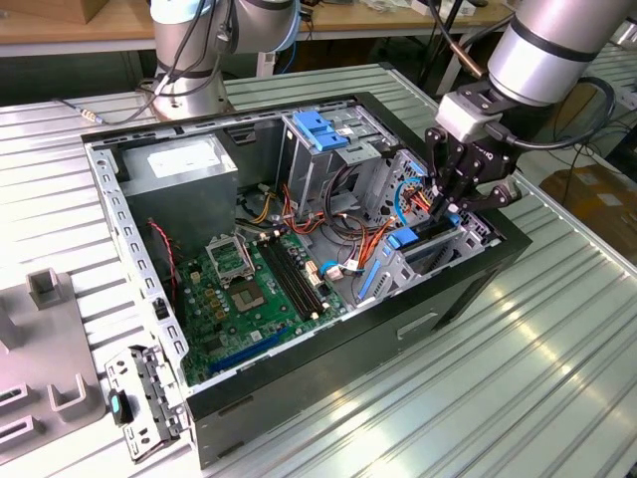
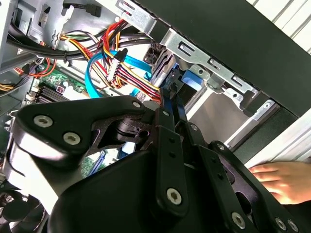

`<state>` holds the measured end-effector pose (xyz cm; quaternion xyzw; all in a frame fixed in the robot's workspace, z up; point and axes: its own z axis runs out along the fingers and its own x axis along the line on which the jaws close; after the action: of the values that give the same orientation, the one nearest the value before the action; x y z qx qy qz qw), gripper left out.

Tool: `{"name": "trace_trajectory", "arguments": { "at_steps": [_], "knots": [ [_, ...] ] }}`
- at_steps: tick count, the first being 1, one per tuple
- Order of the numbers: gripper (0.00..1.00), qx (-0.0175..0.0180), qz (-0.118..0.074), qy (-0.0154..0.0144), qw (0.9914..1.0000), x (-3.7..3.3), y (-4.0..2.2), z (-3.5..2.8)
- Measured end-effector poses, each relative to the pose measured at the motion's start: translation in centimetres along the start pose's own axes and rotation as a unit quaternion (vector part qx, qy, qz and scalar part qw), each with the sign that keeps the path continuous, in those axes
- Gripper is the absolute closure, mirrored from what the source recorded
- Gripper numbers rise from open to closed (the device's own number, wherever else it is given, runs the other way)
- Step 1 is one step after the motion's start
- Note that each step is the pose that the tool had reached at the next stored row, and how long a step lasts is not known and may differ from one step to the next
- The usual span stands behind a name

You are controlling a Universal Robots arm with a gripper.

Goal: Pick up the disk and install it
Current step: 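Insert the first disk wire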

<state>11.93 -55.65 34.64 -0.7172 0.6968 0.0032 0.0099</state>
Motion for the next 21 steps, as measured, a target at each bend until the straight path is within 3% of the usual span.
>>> {"name": "trace_trajectory", "arguments": {
  "at_steps": [1, 13, 21],
  "knots": [
    [0.84, 0.0, 0.001, 0.0002, 1.0, 0.0, 0.0, -0.25],
    [0.84, 0.0001, 0.006, 0.0001, 0.99998, -0.01, 0.0, -0.13],
    [0.84, -0.0017, 0.007, 0.0002, 0.99997, -0.07, -0.02, -0.05]
  ]
}}
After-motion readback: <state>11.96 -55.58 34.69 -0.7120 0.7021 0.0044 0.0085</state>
